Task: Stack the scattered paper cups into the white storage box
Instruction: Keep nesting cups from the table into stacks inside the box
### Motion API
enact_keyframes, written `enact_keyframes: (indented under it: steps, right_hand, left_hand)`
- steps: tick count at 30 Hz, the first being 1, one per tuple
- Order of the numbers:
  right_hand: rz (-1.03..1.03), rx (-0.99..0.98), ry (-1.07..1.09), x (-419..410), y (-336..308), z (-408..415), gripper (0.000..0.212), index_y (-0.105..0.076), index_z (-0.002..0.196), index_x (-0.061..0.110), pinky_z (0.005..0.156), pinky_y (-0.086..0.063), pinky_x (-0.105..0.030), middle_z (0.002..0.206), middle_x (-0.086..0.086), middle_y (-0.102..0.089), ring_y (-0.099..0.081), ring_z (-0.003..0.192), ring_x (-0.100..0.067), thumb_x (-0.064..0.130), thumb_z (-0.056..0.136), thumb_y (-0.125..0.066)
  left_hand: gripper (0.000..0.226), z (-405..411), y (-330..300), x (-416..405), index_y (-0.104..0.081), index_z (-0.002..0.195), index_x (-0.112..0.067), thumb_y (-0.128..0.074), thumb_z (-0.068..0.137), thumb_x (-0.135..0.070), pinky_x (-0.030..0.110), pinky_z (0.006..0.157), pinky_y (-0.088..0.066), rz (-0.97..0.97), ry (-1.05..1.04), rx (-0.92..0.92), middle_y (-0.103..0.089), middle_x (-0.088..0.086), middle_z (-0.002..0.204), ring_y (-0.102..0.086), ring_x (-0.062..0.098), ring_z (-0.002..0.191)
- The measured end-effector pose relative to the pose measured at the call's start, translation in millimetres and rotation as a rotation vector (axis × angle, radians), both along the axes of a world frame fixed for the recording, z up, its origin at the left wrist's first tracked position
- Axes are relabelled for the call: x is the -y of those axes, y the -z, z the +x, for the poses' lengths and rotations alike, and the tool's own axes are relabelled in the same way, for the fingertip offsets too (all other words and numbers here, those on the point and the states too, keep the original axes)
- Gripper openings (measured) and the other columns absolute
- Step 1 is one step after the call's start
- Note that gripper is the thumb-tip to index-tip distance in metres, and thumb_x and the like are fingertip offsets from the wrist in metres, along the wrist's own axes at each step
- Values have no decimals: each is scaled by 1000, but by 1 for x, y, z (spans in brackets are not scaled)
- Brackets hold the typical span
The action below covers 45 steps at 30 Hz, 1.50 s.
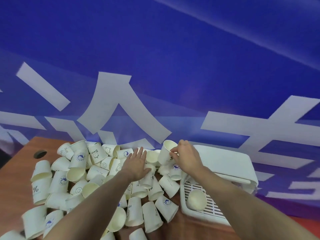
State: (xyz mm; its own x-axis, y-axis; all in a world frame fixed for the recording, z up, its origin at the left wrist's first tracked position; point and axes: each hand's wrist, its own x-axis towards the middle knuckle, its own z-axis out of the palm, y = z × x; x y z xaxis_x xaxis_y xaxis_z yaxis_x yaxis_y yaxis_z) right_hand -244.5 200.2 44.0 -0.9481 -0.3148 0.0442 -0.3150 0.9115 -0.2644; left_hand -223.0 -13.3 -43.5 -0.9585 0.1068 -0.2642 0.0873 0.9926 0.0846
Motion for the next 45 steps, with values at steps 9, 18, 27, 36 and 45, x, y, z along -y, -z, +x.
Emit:
enact_keyframes:
  steps: [9,18,27,36,45]
  right_hand:
    - [-21,21,22,-36,-5,21,25,-73,113,26,85,-43,-31,105,-3,-55,-50,102,-20,36,96,-57]
    - [-32,84,-12,-35,18,3,26,-72,113,29,85,-42,-30,100,1,-53,-48,101,-18,38,96,-55]
    - [-9,139,-49,-26,40,-18,27,-72,112,27,88,-41,-30,104,-1,-55,-48,104,-19,38,97,-52]
    - [-40,82,-60,-23,18,15,25,-73,110,27,86,-46,-32,106,1,-57,-52,100,-18,37,96,-55]
    - [-76,13,-69,-48,-1,67,24,-76,99,23,76,-45,-34,91,-4,-60,-54,94,-24,30,92,-54]
  left_hand:
    - [62,-13,9,-19,-29,151,-14,-42,99,-47,41,118,-19,-126,51,-49,-25,2,159,-15,21,148]
    - [47,-52,21,-27,-38,144,-24,-42,97,-26,39,105,-33,-165,136,-86,-45,1,140,-40,21,129]
    - [34,-67,27,-19,-60,125,-21,-43,100,-36,38,102,-31,-363,298,2,-53,3,133,-43,22,123]
    - [35,-39,-16,-5,-67,114,-22,-40,101,-39,36,92,-34,-301,262,-150,-61,-1,116,-50,21,111]
    - [34,8,-61,-31,-70,102,-25,-39,101,-39,34,85,-35,-217,288,-298,-63,-6,103,-51,19,102]
